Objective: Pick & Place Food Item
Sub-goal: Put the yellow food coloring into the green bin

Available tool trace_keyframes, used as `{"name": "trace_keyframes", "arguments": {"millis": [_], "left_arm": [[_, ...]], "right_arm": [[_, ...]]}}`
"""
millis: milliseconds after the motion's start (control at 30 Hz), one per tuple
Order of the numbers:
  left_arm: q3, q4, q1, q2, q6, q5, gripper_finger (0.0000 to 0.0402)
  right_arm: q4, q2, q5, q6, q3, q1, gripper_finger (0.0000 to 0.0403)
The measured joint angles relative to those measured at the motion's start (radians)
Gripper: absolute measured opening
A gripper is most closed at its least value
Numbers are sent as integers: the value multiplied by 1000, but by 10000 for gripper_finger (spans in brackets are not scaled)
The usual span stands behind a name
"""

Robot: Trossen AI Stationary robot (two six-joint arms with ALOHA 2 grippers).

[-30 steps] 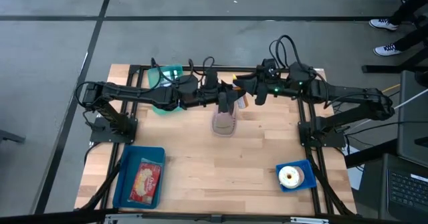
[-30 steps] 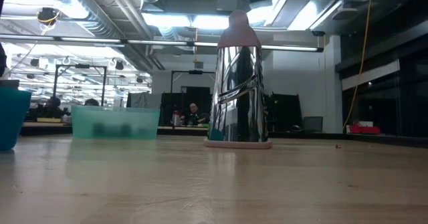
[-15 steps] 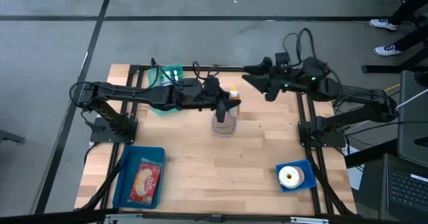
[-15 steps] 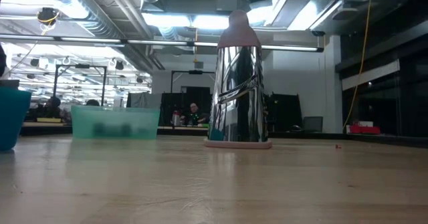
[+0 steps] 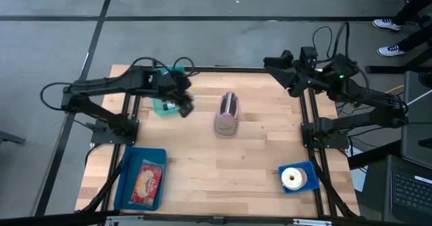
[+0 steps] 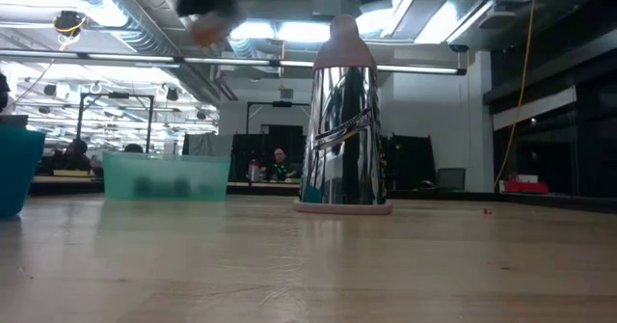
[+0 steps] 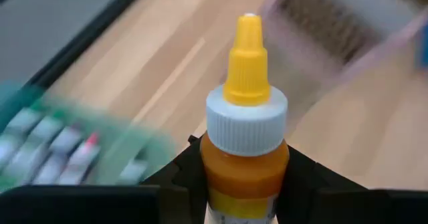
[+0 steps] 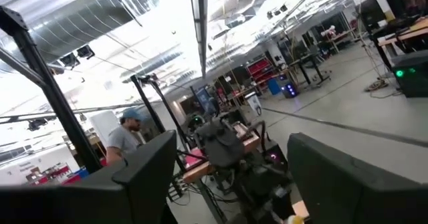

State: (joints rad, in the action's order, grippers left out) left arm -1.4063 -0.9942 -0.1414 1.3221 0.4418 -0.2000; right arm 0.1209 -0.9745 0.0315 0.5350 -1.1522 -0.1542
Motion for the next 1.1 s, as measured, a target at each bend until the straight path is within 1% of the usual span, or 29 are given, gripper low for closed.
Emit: {"name": "trace_keyframes", "arguments": {"millis": [133, 167, 233, 333, 433, 567, 667, 867, 967, 1100], "left_arm": [[1, -246, -70, -2, -60, 14, 114], [1, -284, -87, 7, -82, 22, 114], [1, -333, -121, 27, -120, 41, 114], [1, -391, -166, 72, -173, 42, 113], [1, -434, -217, 134, -244, 15, 112], [1, -434, -268, 227, -377, -26, 112], [1, -408, -289, 287, -490, -59, 112], [1, -340, -323, 373, -709, -113, 112], [1, -315, -351, 404, -764, -116, 112], [1, -298, -397, 441, -785, -96, 110]], "right_arm": [[-1, -4, 3, -1, 0, 0, 266], [-1, -5, 3, -1, 0, 0, 264], [-4, -9, 3, -1, 0, 0, 261], [-3, -14, 6, -5, 0, 0, 261], [-1, -15, 12, -5, 0, 0, 261], [-3, -17, 15, -5, 0, 0, 261], [-2, -15, 38, 2, 0, 0, 261], [-2, -14, 50, 24, 0, 1, 261], [-3, -14, 72, 41, 0, 1, 261], [-3, -14, 80, 45, 0, 1, 261]]}}
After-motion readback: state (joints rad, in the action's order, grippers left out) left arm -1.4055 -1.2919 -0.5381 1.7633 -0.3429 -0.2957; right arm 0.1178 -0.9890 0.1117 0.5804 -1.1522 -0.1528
